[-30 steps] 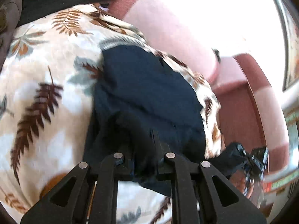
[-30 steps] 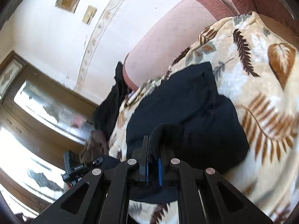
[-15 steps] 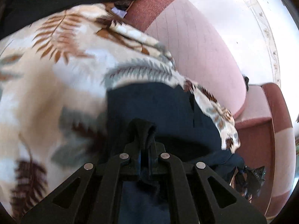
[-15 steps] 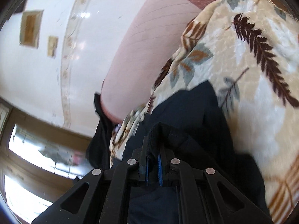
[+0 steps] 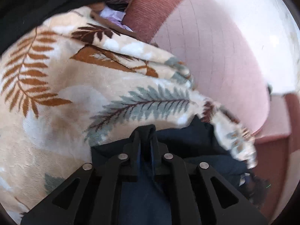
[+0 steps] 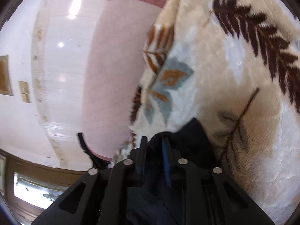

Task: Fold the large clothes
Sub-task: 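Lower the folded jacket onto the blanket with both tools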

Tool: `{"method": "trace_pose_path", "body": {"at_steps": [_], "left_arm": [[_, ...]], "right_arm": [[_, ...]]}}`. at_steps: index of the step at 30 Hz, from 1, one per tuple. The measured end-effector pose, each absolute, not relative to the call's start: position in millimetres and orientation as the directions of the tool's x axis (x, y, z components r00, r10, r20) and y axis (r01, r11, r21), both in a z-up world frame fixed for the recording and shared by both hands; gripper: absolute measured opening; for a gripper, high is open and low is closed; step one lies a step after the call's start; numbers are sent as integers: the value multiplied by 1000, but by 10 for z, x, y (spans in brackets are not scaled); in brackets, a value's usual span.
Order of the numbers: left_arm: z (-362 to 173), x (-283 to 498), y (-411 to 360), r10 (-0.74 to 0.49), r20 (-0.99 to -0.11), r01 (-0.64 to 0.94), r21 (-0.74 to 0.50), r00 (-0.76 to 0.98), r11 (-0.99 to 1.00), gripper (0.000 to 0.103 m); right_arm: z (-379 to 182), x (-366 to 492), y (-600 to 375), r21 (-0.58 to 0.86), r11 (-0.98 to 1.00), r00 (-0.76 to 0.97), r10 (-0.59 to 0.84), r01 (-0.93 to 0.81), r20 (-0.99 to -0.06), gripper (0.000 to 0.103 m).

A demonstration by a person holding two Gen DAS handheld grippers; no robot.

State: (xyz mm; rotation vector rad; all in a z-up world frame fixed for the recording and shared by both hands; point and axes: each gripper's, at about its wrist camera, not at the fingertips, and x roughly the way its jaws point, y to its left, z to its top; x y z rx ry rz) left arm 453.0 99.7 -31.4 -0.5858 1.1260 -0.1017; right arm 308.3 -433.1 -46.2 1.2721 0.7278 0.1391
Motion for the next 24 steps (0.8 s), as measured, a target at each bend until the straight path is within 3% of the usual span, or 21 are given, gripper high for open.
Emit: {"method": "trace_pose_path", "body": {"at_steps": [2,6,14,15,16,18,19,24], "left_arm": [[-258,4474,1151,-408,-783,-208,-547,470,811,19],[-223,4261,1313,-409,-771,-161,-540,488,826,42],[-634,3895,996,-477,-812,-58,-523,336,850,46],[-585,3853,937,-458,-813,-30,-501,359,865,45],[-513,3826,884,-440,-812,0,-476,383,879,31],[-396,3821,806,-415,-810,35,-442,413,897,3],[-350,3831,789,-412,-807,39,-438,424,898,3],[-279,3957,734,-307,-807,23,-342,504,939,3]], "right_arm": [[-353,2954,-4427,900,347,801,441,264,-405,54],[-272,2876,-4467,803,508,744,395,313,-539,57],[-327,3056,-3934,662,698,630,391,272,-671,57],[-285,3071,-3862,636,730,630,375,252,-680,57],[-228,3099,-3774,588,776,622,349,227,-701,53],[-117,3147,-3654,502,848,610,310,170,-730,6],[-52,3157,-3645,492,858,619,306,151,-723,6],[220,3019,-3964,665,739,798,335,106,-500,5]]}}
